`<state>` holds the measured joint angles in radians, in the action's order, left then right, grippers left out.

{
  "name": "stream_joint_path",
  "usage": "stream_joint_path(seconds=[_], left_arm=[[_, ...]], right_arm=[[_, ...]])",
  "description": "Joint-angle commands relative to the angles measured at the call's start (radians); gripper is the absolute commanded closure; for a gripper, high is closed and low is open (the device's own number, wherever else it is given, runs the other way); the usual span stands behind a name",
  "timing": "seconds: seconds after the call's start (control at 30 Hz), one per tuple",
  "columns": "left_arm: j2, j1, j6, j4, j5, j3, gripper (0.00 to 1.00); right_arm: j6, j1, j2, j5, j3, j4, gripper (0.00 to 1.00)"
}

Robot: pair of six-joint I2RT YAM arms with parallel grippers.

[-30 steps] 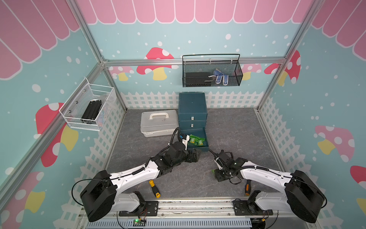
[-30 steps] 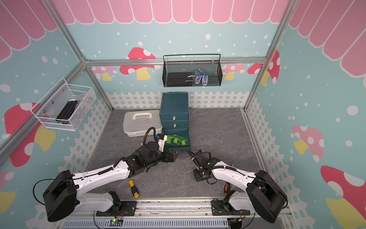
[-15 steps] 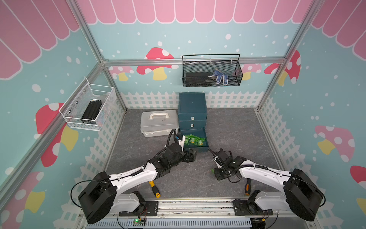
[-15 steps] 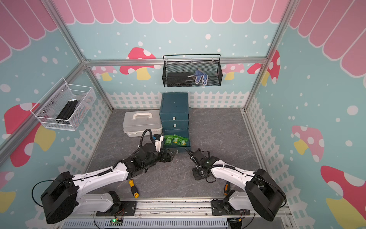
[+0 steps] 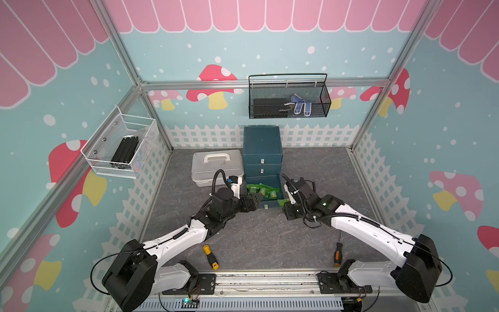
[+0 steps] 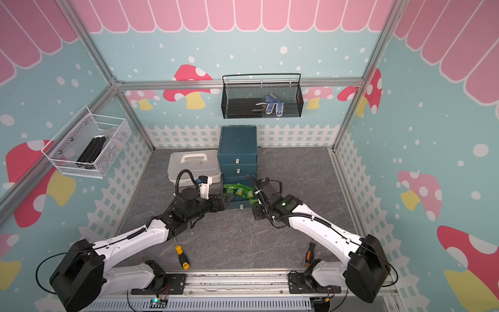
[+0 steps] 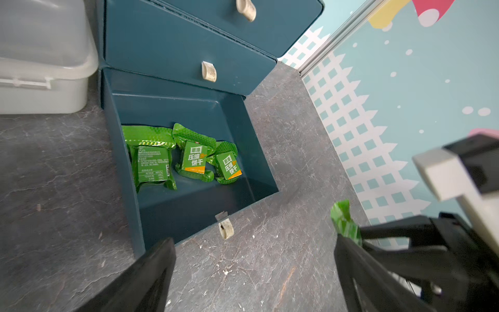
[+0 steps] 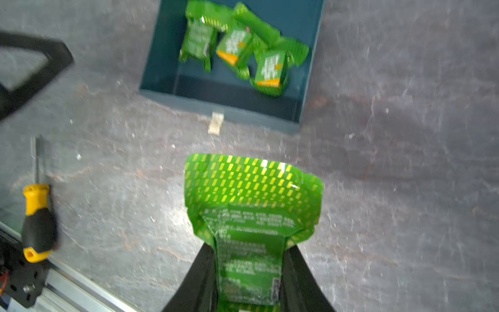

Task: Place the cookies into the drawer by color
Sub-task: Pick up the cookie at the center of the board, then place the cookie in the drawer.

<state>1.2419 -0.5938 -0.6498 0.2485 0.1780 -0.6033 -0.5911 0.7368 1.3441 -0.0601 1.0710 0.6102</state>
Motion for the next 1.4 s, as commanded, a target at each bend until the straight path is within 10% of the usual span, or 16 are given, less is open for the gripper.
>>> stream_joint_path(seconds=[0.0, 0.37, 1.37], left_arm=[[0.029, 0.034, -0.023, 0.073, 0.085, 0.006, 0.05], [0.070, 0.126, -0.097, 0.220, 0.224, 0.016, 0.01], [0.197, 0.123, -0.046, 0.206, 0.135, -0.016, 0.01]], right_arm=[[0.035, -0.030, 0.133, 0.006, 0.137, -0.008, 0.68], [0.081, -0.068, 0.540, 0.018, 0.500, 0.023, 0.70], [0.047, -0.099, 0.843, -0.099, 0.591, -0.059, 0.71]])
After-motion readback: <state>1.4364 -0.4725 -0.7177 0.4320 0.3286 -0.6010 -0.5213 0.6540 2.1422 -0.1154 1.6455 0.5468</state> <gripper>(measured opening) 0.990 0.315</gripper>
